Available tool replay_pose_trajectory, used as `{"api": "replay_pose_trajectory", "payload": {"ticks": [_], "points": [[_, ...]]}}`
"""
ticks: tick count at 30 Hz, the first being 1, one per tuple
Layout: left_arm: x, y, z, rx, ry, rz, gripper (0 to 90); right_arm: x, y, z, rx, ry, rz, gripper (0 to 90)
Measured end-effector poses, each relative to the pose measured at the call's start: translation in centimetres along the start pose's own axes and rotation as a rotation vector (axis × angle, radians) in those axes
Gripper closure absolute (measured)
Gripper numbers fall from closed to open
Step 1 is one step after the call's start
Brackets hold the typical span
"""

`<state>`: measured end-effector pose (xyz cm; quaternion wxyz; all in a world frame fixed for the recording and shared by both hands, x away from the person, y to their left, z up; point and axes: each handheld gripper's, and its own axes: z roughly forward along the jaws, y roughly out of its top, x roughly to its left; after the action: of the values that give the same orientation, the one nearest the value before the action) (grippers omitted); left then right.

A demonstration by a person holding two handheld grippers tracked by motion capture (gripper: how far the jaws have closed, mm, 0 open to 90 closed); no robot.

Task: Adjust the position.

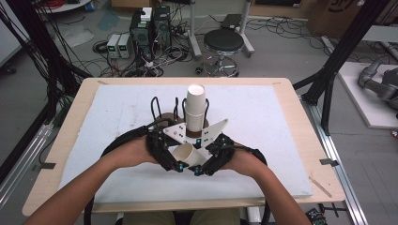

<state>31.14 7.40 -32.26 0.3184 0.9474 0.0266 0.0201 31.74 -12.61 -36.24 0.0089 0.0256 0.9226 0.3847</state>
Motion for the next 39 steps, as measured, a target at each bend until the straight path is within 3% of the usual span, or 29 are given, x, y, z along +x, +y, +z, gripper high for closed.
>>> {"api": "replay_pose_trajectory", "payload": {"ticks": [6, 14, 21, 28, 36, 39], "points": [[0.0, 0.1, 0.2, 0.011, 0.000, 0.010, 29.4, -0.1, 0.0, 0.3, 0.018, 0.039, 0.001, 34.2], [-0.3, 0.3, 0.5, 0.029, 0.014, 0.017, 29.5, 0.0, 0.1, 0.8, 0.039, 0.040, 0.001, 35.3], [-0.4, 0.2, 0.4, 0.008, 0.018, 0.008, 28.9, 0.1, -0.1, 0.8, 0.023, 0.040, 0.008, 35.9], [-0.1, -0.6, -0.3, -0.127, 0.022, -0.051, 21.2, -0.2, -1.0, 0.5, -0.043, 0.043, 0.039, 36.0], [0.0, -2.5, -1.6, -0.335, 0.081, -0.116, 19.0, -0.6, -2.1, -0.5, -0.105, 0.020, 0.094, 35.8], [0.1, -3.5, -1.8, -0.391, 0.108, -0.151, 18.7, -0.7, -2.8, -0.9, -0.139, 0.002, 0.114, 35.8]]}}
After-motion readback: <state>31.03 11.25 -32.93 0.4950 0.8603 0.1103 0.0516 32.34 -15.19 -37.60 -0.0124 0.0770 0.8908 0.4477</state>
